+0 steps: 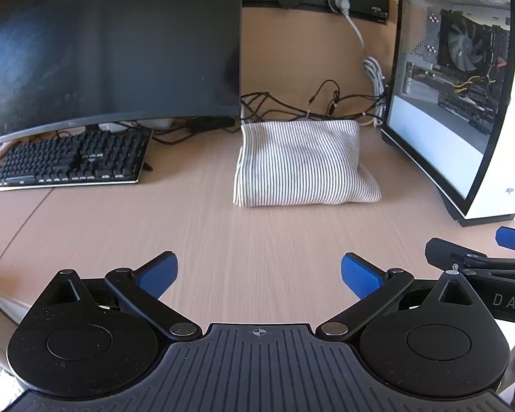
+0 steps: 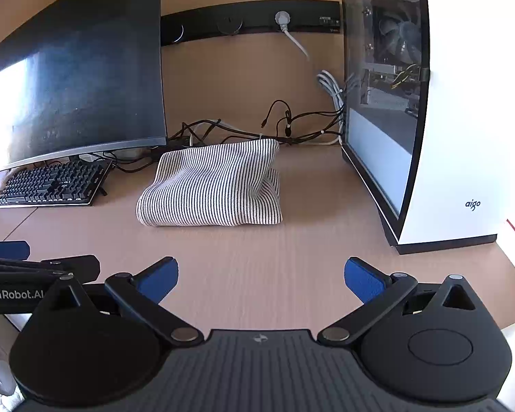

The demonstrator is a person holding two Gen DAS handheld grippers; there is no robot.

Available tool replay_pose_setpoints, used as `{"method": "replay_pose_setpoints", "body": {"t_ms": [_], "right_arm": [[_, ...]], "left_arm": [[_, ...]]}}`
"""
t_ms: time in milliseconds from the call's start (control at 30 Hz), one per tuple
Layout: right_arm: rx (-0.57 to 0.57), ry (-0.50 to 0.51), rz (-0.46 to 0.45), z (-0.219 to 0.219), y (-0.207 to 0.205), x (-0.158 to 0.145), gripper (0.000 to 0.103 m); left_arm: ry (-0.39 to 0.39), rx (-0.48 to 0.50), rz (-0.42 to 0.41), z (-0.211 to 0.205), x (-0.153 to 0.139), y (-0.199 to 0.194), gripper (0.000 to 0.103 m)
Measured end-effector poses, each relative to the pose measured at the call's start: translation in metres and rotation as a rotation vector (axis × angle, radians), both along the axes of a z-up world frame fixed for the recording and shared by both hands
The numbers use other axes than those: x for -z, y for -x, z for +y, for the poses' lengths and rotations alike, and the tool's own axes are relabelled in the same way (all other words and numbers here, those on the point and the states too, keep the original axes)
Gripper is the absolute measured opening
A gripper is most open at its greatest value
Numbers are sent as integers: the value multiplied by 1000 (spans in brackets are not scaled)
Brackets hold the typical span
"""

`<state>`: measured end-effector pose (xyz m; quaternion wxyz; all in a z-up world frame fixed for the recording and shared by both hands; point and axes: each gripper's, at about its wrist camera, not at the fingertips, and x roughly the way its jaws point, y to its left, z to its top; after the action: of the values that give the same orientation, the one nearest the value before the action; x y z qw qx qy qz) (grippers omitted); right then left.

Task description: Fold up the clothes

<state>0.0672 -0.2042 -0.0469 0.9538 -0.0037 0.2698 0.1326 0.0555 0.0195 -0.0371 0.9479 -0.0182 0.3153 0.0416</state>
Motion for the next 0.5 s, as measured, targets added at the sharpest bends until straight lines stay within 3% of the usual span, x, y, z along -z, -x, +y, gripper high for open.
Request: {"method": "replay_pose_setpoints", "body": {"t_ms": [500], "right_arm": [[-11, -9, 18, 7, -3, 2, 103]], "left_arm": [[10, -2, 17, 6, 4, -2, 103]]}}
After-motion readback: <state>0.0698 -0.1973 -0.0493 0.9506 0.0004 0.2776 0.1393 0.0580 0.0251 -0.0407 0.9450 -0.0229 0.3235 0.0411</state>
